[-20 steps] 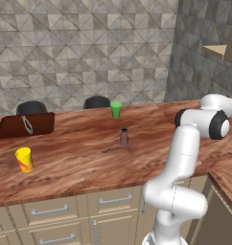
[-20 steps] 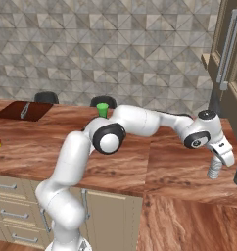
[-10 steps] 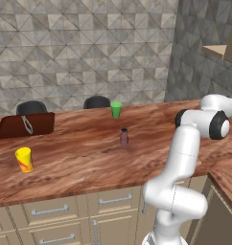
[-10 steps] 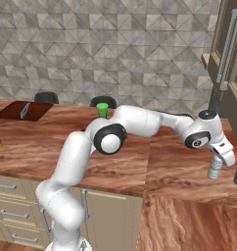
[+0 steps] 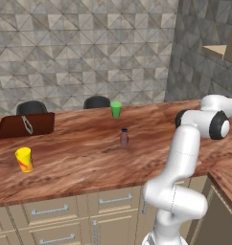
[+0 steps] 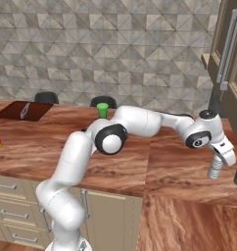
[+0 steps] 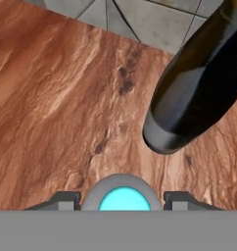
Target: Place the drinks on the dining counter in a tight cluster.
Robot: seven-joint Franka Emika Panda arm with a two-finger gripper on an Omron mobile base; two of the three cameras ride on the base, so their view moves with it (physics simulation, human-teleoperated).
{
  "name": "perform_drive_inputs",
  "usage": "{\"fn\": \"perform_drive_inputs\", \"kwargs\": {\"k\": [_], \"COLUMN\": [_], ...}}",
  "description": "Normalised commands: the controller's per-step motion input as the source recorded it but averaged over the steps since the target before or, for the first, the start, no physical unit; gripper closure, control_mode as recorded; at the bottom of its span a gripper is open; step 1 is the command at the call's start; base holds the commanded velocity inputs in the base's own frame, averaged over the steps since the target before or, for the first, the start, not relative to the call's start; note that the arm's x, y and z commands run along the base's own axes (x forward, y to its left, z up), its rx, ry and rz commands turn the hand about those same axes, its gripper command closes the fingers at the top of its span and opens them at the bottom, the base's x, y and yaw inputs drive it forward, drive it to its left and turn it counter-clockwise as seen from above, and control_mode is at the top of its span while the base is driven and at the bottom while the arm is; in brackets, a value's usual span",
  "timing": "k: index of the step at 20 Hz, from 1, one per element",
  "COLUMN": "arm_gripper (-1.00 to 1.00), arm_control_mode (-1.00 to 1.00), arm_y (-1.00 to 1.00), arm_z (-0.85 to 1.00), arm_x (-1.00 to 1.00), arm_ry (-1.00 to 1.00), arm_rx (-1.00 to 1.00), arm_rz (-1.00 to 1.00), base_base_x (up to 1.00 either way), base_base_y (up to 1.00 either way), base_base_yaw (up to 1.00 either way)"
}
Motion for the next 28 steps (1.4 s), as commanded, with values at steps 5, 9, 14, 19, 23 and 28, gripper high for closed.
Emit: {"fn": "perform_drive_inputs", "kwargs": {"k": [5, 9, 14, 19, 23, 28], "arm_gripper": [1.0, 1.0, 1.0, 1.0, 1.0, 1.0], "arm_control_mode": [-1.0, -1.0, -1.0, -1.0, -1.0, -1.0], "arm_y": [0.05, 0.19, 0.48, 0.71, 0.79, 0.8], "arm_z": [-0.34, 0.22, 0.44, 0.28, 0.13, 0.19], "arm_x": [-0.01, -0.1, -0.16, -0.06, 0.0, 0.0], "arm_ry": [0.06, -0.01, -0.13, -0.07, -0.08, -0.01], "arm_rx": [0.0, 0.0, -0.01, -0.11, -0.2, -0.13], "arm_rz": [0.0, 0.0, 0.03, 0.07, 0.1, 0.1], "base_base_x": [0.0, 0.0, 0.0, 0.0, 0.0, 0.0], "base_base_y": [0.0, 0.0, 0.0, 0.0, 0.0, 0.0], "base_base_yaw": [0.0, 0.0, 0.0, 0.0, 0.0, 0.0]}}
